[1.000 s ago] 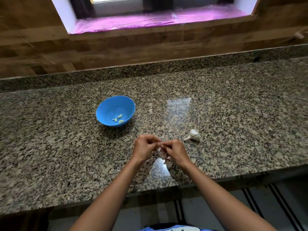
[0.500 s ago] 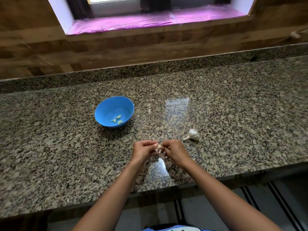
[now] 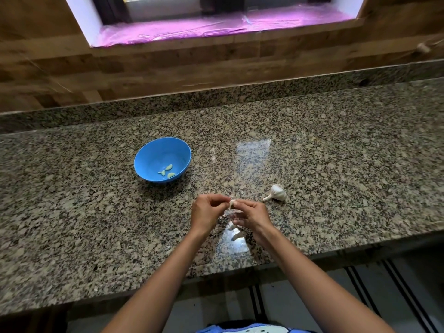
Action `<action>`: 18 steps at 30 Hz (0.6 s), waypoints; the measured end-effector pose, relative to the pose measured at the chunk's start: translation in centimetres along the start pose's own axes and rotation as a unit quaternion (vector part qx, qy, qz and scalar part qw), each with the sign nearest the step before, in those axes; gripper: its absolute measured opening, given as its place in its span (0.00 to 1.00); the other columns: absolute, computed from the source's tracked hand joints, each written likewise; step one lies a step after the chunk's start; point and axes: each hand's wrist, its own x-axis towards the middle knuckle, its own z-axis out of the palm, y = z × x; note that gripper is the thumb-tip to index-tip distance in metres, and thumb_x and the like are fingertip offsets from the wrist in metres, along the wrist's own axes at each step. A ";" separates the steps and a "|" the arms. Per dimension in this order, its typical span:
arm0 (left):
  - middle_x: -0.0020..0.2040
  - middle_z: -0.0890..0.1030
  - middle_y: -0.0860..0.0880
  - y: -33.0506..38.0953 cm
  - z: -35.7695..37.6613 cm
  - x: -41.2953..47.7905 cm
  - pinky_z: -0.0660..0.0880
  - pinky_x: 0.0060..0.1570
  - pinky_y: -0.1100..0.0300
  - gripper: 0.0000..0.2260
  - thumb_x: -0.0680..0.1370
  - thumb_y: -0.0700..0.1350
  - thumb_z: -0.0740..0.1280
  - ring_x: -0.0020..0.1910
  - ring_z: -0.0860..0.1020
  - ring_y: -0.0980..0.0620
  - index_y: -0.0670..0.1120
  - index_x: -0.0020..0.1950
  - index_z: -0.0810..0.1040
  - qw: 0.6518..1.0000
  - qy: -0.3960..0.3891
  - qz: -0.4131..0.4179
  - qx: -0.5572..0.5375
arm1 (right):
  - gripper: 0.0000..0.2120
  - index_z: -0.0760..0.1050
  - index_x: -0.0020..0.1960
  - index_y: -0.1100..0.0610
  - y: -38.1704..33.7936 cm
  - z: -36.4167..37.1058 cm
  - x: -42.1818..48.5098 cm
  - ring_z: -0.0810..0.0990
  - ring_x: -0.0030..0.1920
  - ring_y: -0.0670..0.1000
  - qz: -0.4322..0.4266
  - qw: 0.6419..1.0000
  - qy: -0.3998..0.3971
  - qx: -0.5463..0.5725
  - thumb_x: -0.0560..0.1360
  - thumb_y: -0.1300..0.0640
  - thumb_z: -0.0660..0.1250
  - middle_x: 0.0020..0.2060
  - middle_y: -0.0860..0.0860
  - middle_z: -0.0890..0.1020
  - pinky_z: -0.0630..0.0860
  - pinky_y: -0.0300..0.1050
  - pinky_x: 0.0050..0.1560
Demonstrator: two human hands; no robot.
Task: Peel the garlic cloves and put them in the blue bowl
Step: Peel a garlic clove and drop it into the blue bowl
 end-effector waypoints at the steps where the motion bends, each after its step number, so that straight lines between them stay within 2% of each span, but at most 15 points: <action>1: 0.43 0.84 0.50 -0.2 0.0 0.0 0.80 0.42 0.63 0.07 0.72 0.36 0.71 0.42 0.83 0.55 0.45 0.47 0.83 1.000 0.003 0.009 0.016 | 0.09 0.78 0.53 0.66 -0.1 -0.1 0.0 0.81 0.33 0.52 0.003 1.000 -0.002 0.006 0.73 0.66 0.66 0.44 0.61 0.83 0.78 0.38 0.30; 5: 0.46 0.84 0.48 -0.3 0.2 -0.2 0.81 0.43 0.60 0.09 0.72 0.38 0.72 0.44 0.83 0.54 0.44 0.52 0.82 1.000 0.013 0.020 0.007 | 0.09 0.79 0.53 0.66 -0.2 -0.3 0.2 0.81 0.35 0.52 -0.004 1.000 -0.011 0.001 0.73 0.67 0.66 0.42 0.60 0.83 0.80 0.39 0.33; 10: 0.48 0.83 0.51 0.0 0.6 -0.6 0.77 0.42 0.70 0.10 0.75 0.39 0.70 0.45 0.81 0.58 0.44 0.55 0.82 0.991 0.014 0.092 0.094 | 0.06 0.80 0.48 0.63 0.0 -0.2 0.4 0.82 0.36 0.51 -0.040 0.999 0.006 -0.015 0.72 0.68 0.67 0.39 0.56 0.83 0.81 0.45 0.41; 14: 0.46 0.84 0.48 -0.3 0.7 -0.7 0.75 0.40 0.74 0.08 0.75 0.40 0.70 0.42 0.81 0.56 0.42 0.54 0.82 0.972 0.026 0.153 0.177 | 0.04 0.80 0.44 0.63 -0.2 -0.4 0.4 0.81 0.33 0.50 -0.055 0.998 0.011 -0.029 0.70 0.68 0.69 0.37 0.56 0.83 0.81 0.39 0.35; 16: 0.44 0.83 0.49 -0.3 0.8 -0.8 0.75 0.38 0.75 0.07 0.75 0.41 0.70 0.40 0.80 0.56 0.42 0.51 0.82 0.972 0.041 0.155 0.171 | 0.03 0.80 0.43 0.63 -0.2 -0.4 0.5 0.80 0.32 0.50 -0.062 0.997 0.015 -0.039 0.70 0.68 0.68 0.36 0.57 0.83 0.80 0.38 0.34; 18: 0.41 0.83 0.51 -0.3 0.9 -0.7 0.76 0.37 0.71 0.06 0.73 0.42 0.72 0.38 0.81 0.58 0.43 0.49 0.83 0.984 0.042 0.122 0.124 | 0.03 0.79 0.44 0.64 -0.2 -0.5 0.6 0.80 0.32 0.50 -0.069 0.996 0.013 -0.049 0.71 0.68 0.68 0.36 0.57 0.82 0.80 0.38 0.34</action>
